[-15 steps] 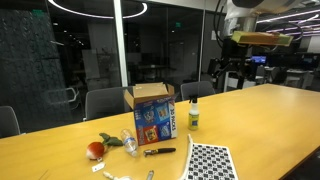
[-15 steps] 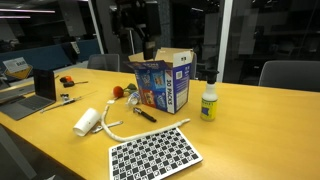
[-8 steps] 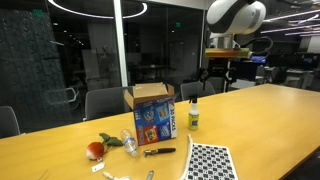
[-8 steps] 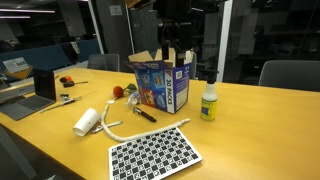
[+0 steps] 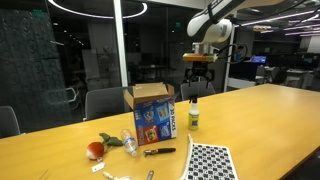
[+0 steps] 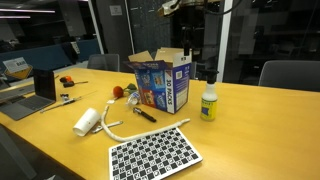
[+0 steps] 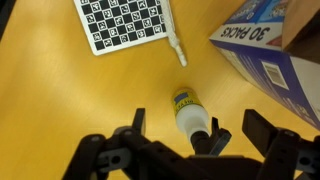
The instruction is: Pick up the bottle and put it in the box
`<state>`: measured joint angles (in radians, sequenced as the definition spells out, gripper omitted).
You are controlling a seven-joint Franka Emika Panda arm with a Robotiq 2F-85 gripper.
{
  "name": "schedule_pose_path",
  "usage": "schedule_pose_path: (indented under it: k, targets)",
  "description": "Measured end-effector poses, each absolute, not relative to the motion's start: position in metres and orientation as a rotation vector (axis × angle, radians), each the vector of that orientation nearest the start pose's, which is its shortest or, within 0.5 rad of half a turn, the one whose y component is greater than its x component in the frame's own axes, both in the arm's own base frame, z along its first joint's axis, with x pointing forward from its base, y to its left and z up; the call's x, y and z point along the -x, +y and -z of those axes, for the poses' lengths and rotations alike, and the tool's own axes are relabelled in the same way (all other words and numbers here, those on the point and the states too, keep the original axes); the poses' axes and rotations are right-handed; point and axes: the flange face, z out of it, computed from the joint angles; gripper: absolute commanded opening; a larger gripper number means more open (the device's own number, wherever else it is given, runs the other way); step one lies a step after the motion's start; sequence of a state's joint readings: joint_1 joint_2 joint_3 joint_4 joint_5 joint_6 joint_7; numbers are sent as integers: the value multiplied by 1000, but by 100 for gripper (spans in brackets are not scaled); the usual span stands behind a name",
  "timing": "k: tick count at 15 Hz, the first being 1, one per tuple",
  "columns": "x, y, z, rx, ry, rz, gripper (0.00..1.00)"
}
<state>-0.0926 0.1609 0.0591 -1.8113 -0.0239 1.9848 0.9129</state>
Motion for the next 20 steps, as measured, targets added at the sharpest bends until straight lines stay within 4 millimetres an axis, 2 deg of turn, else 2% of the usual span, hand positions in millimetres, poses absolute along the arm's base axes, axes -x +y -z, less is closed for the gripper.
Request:
schedule_pose_path:
  k: [3, 6, 10, 14, 15, 16, 18, 20]
  targets:
    - [-639, -42, -444, 2763, 1506, 52, 100]
    - [-664, -63, -426, 2732, 1582, 49, 100]
    - [-691, -85, -397, 2691, 1702, -13, 100]
    - [-708, -94, -374, 2639, 1784, -102, 100]
    - [-711, -94, -369, 2628, 1795, -122, 98]
    - [-713, -94, -364, 2622, 1803, -143, 73]
    - [-717, -93, -357, 2622, 1805, -166, 71]
    - [-719, -92, -352, 2627, 1805, -176, 56]
